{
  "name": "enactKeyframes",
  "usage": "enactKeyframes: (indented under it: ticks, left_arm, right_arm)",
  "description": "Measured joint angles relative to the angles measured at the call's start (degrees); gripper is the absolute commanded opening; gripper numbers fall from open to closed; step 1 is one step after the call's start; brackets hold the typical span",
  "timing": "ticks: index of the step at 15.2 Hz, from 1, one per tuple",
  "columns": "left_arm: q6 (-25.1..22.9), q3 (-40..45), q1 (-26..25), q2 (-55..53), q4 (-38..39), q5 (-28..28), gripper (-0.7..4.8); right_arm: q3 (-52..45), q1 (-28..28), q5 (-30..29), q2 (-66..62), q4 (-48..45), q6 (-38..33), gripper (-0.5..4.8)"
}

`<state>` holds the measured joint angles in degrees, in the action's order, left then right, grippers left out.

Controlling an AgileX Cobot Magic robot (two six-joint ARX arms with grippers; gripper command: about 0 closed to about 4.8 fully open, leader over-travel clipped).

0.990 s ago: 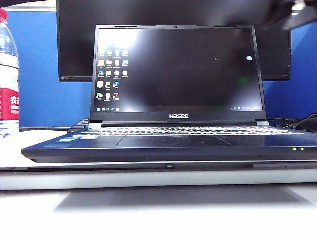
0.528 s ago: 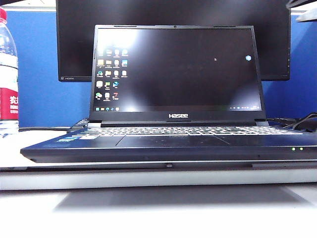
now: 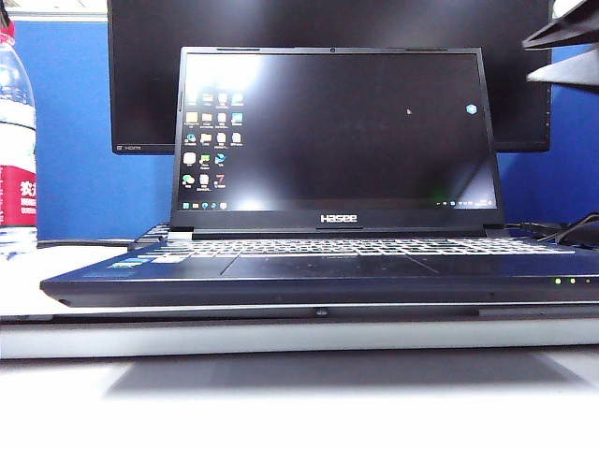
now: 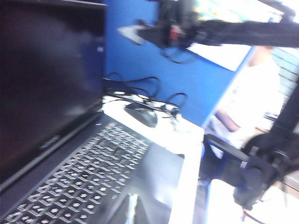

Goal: Close the lid of the black laptop.

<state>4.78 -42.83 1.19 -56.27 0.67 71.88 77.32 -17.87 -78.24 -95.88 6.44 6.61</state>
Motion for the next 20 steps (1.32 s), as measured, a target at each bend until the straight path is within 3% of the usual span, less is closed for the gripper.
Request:
enactKeyframes:
  ticks: [4, 10, 16, 20]
  left_arm:
    - [-0.3, 0.0, 0.0, 0.0, 0.0, 2.4, -0.05]
    - [-2.5, 0.0, 0.5, -5.0, -3.4, 1.2, -0.05]
    - [-6.6, 0.0, 8.9, -17.6, -1.1, 0.8, -0.05]
    - [-14.8, 0.0, 12.3, -20.3, 9.4, -6.4, -0.05]
  right_arm:
    - [4.8, 1.2, -5.5, -4.5, -1.6, -1.0, 3.37]
    - [5.7, 3.4, -6.5, -7.7, -8.2, -4.9, 3.38]
    - [6.4, 4.9, -6.0, -8.1, -11.8, -6.9, 3.39]
    - [9.5, 5.0, -5.1, -10.3, -12.2, -8.3, 3.38]
